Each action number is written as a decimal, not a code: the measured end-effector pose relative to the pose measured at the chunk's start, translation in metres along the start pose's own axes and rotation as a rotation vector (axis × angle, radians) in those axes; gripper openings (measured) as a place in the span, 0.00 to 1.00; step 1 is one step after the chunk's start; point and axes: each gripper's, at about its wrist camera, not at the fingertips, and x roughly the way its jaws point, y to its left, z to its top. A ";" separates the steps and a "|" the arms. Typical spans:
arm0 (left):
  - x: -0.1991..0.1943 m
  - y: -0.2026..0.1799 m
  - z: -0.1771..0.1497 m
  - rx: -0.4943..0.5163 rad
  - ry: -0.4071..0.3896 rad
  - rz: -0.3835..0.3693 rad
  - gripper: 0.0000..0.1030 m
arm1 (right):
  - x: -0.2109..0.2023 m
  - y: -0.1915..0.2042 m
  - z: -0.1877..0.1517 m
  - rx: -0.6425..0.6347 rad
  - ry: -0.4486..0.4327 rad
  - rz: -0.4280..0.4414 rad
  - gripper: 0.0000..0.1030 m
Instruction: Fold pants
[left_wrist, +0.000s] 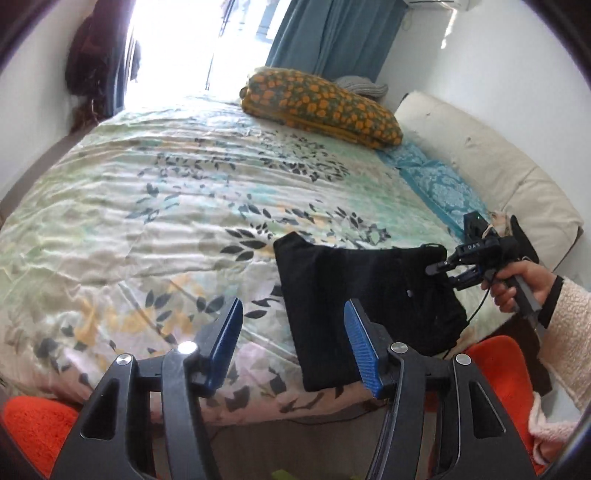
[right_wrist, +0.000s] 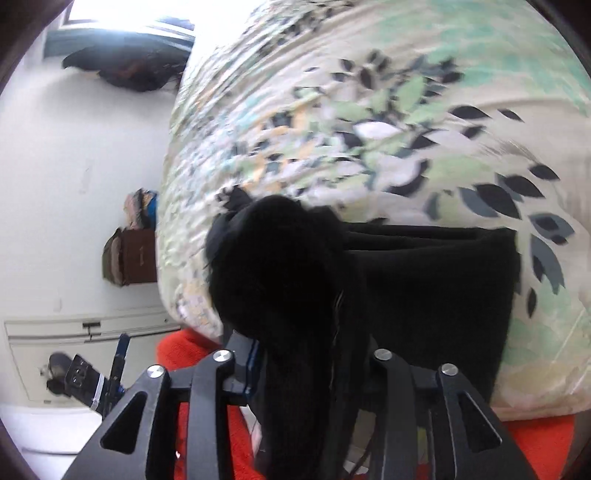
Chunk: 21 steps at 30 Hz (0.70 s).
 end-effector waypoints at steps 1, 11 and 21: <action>0.011 -0.007 -0.007 0.003 0.030 0.009 0.57 | 0.006 -0.020 0.000 0.056 -0.009 -0.027 0.70; 0.044 -0.034 -0.033 0.036 0.140 0.003 0.57 | 0.013 -0.033 -0.049 -0.044 -0.040 -0.050 0.70; 0.045 -0.053 -0.036 0.093 0.136 -0.008 0.59 | -0.042 0.002 -0.066 -0.168 -0.214 -0.168 0.15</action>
